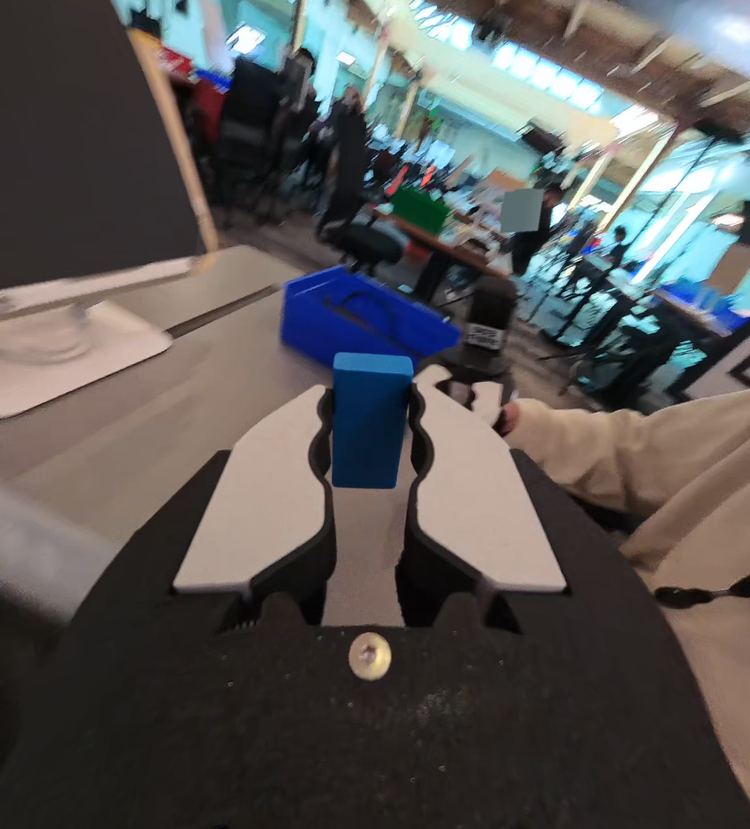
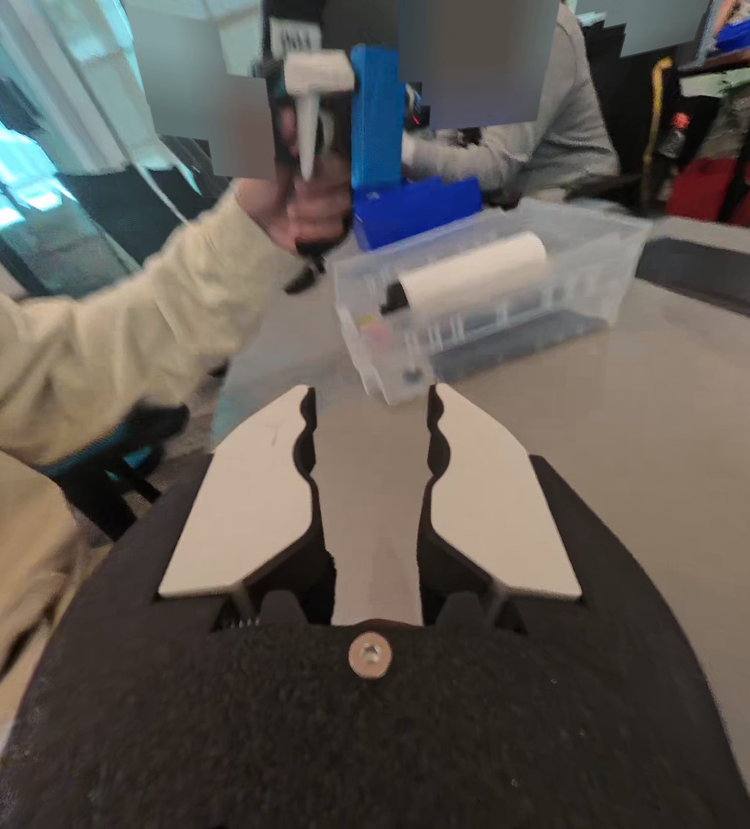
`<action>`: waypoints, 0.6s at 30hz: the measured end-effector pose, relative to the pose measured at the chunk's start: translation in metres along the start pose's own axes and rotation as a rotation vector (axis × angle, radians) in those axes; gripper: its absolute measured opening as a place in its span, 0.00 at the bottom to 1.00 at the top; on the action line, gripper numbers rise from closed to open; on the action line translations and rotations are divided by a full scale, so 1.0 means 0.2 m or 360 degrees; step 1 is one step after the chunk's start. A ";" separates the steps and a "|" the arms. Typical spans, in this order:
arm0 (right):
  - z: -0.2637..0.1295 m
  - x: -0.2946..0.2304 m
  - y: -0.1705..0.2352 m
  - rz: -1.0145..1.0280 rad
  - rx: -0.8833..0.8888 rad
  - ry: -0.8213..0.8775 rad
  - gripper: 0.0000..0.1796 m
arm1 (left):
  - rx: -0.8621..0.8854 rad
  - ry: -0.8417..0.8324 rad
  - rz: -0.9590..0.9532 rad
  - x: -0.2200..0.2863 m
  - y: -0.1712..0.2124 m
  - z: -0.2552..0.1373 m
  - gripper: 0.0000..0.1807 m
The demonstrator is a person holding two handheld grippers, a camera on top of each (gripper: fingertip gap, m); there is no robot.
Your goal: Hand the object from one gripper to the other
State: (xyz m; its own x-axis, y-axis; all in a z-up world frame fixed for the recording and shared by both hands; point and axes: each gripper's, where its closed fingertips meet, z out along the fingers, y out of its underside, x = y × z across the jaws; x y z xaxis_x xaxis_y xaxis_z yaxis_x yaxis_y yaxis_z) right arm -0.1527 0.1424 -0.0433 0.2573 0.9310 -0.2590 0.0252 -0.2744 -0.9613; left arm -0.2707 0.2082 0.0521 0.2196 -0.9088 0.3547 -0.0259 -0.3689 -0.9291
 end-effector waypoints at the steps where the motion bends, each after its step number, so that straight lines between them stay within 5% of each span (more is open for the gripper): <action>1: 0.03 -0.02 -0.11 0.0010 0.0036 -0.0076 0.28 | 0.0046 0.0078 -0.0007 0.08 -0.03 0.06 0.17; 6: 0.11 -0.11 -0.46 0.0109 0.0102 -0.0330 0.36 | 0.0164 0.0328 -0.0051 0.37 -0.11 0.32 0.17; 14: 0.05 -0.20 -0.44 0.0179 0.0136 -0.0391 0.32 | 0.0073 0.0374 -0.0125 0.47 -0.05 0.48 0.17; 18: 0.03 -0.17 -0.40 0.0205 0.0082 -0.0392 0.18 | 0.0084 0.0386 -0.0132 0.47 -0.04 0.55 0.18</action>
State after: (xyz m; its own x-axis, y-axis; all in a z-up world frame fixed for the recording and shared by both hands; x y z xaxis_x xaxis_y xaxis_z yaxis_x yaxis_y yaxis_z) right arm -0.1702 0.1339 0.0411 0.0124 0.9215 -0.3883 -0.0434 -0.3875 -0.9209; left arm -0.1429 0.1464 0.0819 -0.0217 -0.8984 0.4386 0.0350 -0.4391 -0.8978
